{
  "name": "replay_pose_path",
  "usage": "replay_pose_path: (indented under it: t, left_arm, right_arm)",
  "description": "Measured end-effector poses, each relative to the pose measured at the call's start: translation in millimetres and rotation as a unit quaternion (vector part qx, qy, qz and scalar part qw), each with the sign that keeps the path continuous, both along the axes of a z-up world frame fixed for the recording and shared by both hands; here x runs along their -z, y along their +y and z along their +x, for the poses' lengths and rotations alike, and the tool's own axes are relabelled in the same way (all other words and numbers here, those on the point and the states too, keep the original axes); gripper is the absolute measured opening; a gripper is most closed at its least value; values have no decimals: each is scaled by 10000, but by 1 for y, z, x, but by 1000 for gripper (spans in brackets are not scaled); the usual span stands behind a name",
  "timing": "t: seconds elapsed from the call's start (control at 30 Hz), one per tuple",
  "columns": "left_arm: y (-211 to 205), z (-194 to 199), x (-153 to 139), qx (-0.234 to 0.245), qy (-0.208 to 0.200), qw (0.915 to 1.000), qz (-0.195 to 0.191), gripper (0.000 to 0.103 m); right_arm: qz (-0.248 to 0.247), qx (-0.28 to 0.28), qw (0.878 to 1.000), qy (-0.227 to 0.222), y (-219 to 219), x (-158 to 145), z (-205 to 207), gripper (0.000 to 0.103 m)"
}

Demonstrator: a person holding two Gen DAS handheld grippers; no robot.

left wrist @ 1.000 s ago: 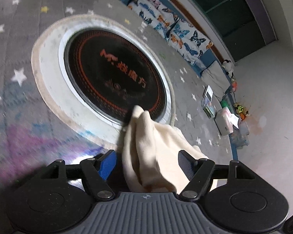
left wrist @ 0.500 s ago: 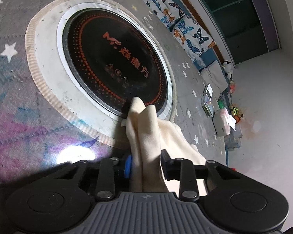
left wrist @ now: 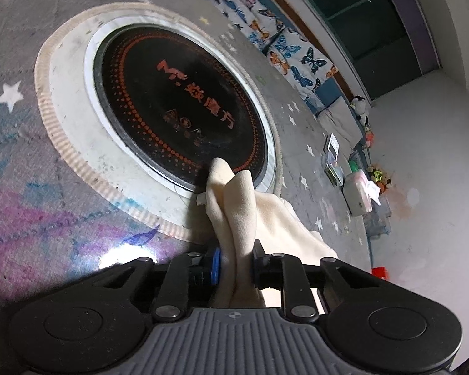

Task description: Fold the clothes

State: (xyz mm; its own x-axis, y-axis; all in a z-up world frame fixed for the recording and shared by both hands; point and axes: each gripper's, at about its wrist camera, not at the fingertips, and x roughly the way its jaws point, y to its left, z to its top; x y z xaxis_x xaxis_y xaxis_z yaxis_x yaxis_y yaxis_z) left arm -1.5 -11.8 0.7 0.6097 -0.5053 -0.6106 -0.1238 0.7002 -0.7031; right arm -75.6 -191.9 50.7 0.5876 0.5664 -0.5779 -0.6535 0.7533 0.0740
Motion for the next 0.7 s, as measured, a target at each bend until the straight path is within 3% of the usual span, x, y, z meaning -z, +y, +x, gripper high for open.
replay_pose_path:
  t: [0.23, 0.43, 0.53, 0.6, 0.7]
  left_arm:
    - [-3, -1, -1, 121, -150, 9998, 27, 33]
    - [0, -1, 1, 224, -137, 9996, -102, 34]
    - [-2, -2, 0, 292, -210, 9993, -35, 31]
    - [-4, -4, -1, 315, -269, 9991, 42, 32]
    - [-6, -5, -1, 315, -323, 9988, 205, 23]
  right_arm:
    - [88, 673, 9977, 16, -34, 0, 0, 16]
    - [251, 1353, 9904, 110, -68, 5, 3, 17]
    - [282, 1740, 9842, 148, -87, 10, 6, 28]
    - [310, 2016, 9788, 187, -100, 13, 9, 28]
    - [369, 2360, 9707, 247, -118, 18, 13, 28]
